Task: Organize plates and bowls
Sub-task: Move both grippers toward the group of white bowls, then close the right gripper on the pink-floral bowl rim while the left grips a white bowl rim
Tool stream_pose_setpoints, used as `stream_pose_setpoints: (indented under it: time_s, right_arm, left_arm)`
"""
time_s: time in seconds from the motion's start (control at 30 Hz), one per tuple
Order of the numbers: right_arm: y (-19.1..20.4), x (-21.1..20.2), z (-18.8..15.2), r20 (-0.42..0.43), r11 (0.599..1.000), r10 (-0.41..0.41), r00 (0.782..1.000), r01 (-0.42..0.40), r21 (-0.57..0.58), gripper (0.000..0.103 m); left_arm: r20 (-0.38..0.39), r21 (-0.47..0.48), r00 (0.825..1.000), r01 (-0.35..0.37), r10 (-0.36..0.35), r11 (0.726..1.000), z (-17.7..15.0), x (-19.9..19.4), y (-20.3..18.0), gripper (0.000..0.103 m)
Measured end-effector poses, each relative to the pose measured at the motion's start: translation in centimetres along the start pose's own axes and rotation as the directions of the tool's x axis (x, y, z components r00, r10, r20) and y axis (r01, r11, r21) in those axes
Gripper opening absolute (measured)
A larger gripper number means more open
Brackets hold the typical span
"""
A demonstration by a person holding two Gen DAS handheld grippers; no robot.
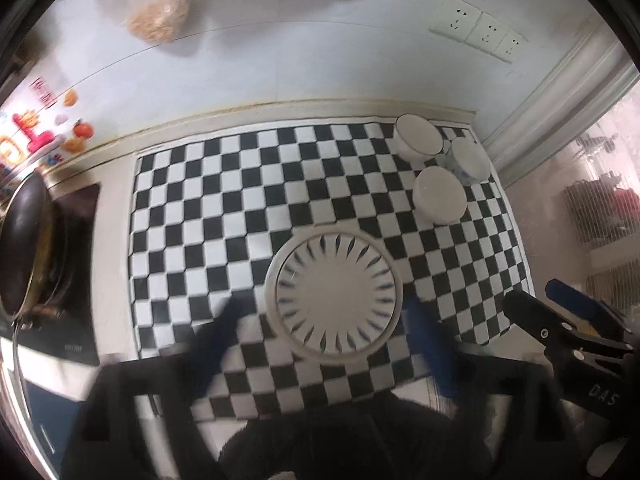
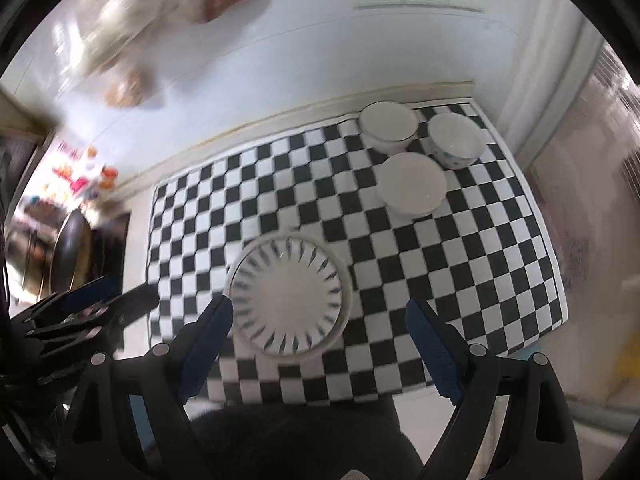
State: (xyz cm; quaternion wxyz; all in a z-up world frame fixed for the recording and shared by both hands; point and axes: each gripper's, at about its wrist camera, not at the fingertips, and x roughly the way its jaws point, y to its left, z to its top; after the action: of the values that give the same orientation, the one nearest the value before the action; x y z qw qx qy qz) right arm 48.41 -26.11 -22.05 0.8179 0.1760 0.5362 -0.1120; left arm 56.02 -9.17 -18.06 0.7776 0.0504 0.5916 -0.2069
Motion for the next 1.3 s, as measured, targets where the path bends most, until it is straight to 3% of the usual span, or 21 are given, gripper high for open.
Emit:
stream_pose_setpoints:
  time_s: [0.1, 0.27, 0.43, 0.6, 0.73, 0.8, 0.97, 1.03, 1.1, 1.13, 1.2, 1.3]
  right_arm:
    - [-2.1, 1.2, 1.5, 0.045, 0.999, -0.019, 0.999, 0.017, 0.051, 0.090]
    - [-7.6, 3.8, 4.2, 0.061, 0.988, -0.013, 0.998, 0.004, 0.153, 0.090]
    - [-14.2, 9.2, 7.4, -0.005, 0.984, -0.014, 1.000, 0.015, 0.178, 0.090]
    - [-20.2, 16.0, 10.7, -0.108, 0.984, 0.023, 0.994, -0.003, 0.179, 0.090]
    - [-23.5, 21.0, 13.1, -0.179, 0.986, 0.069, 0.981, -0.039, 0.164, 0.090]
    - [-24.7, 23.6, 14.1, -0.221, 0.986, 0.093, 0.971, -0.058, 0.158, 0.090]
    - [-26.1, 27.1, 15.5, -0.275, 0.983, 0.149, 0.950, -0.111, 0.149, 0.089]
    - [-26.4, 28.2, 15.9, -0.292, 0.978, 0.181, 0.939, -0.141, 0.154, 0.081]
    - [-26.6, 29.1, 16.1, -0.313, 0.975, 0.201, 0.928, -0.158, 0.157, 0.059]
    - [-26.5, 29.5, 16.2, -0.325, 0.974, 0.209, 0.922, -0.166, 0.153, 0.053]
    - [-26.5, 30.4, 16.2, -0.347, 0.973, 0.219, 0.912, -0.176, 0.152, 0.035]
    - [-26.4, 31.1, 15.9, -0.373, 0.973, 0.225, 0.900, -0.185, 0.139, 0.017]
  left_arm:
    - [0.043, 0.042, 0.999, 0.015, -0.017, 0.999, 1.9, 1.2, -0.5, 0.091]
    - [0.082, 0.099, 0.997, -0.019, 0.011, 0.995, 5.3, 4.7, -2.6, 0.091]
    - [0.082, 0.100, 0.997, -0.009, 0.000, 0.995, 8.7, 9.1, -6.1, 0.091]
    - [0.011, 0.109, 0.999, -0.053, 0.052, 0.993, 12.2, 15.9, -10.6, 0.091]
    - [-0.095, 0.081, 0.995, -0.016, 0.024, 0.997, 14.3, 21.9, -13.0, 0.090]
    - [-0.148, 0.061, 0.988, -0.027, 0.036, 0.998, 15.0, 24.9, -13.8, 0.084]
    - [-0.249, 0.045, 0.968, -0.020, 0.031, 0.999, 15.4, 29.8, -15.4, 0.053]
    - [-0.288, 0.057, 0.957, -0.019, 0.034, 0.998, 15.2, 31.3, -16.1, 0.034]
    - [-0.316, 0.062, 0.948, -0.025, 0.044, 0.998, 14.9, 32.5, -16.4, 0.028]
    - [-0.325, 0.058, 0.945, -0.020, 0.038, 0.998, 14.8, 33.0, -16.5, 0.021]
    - [-0.340, 0.051, 0.940, -0.013, 0.029, 0.999, 14.5, 33.5, -16.6, 0.019]
    - [-0.340, 0.040, 0.940, -0.004, 0.017, 0.999, 14.2, 33.7, -16.5, 0.018]
